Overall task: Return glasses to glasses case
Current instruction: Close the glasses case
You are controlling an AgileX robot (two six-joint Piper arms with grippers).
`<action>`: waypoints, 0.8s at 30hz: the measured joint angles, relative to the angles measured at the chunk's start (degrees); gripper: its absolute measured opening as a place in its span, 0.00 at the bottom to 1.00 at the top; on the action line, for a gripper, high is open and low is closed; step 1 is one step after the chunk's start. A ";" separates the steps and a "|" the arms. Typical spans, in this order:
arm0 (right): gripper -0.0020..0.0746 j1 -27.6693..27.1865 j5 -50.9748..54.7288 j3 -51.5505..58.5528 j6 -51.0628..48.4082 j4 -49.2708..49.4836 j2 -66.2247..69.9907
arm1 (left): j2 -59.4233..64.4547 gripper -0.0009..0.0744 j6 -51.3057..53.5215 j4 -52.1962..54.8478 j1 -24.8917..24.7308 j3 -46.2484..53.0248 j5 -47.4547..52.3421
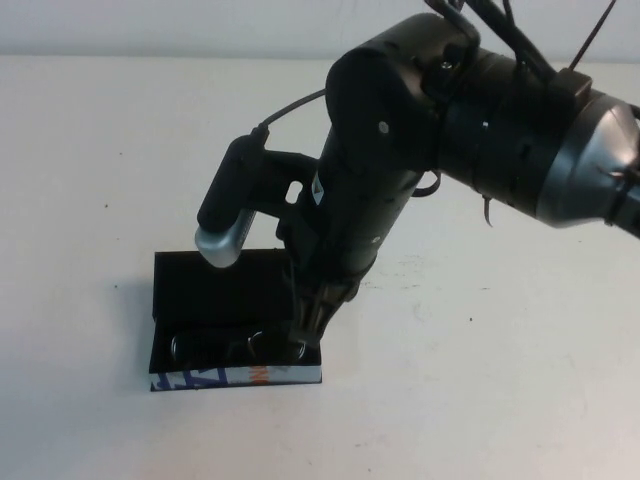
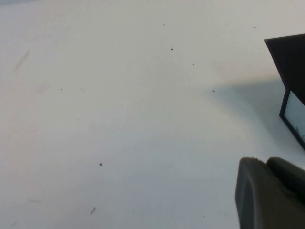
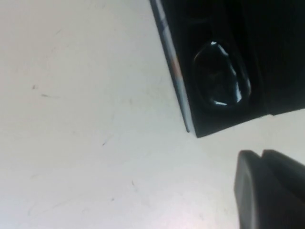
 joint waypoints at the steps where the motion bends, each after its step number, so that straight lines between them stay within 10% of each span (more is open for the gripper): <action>1: 0.02 -0.27 -0.48 0.00 0.00 0.00 -0.12 | 0.00 0.01 0.00 0.00 0.00 0.00 0.00; 15: 0.01 -7.36 -4.74 0.33 -0.49 9.78 -0.33 | 0.00 0.01 0.29 0.30 0.00 0.00 0.00; 24: 0.01 -8.89 -6.17 0.33 -0.46 14.11 -0.33 | 0.00 0.01 -7.69 -11.48 0.00 0.00 -18.32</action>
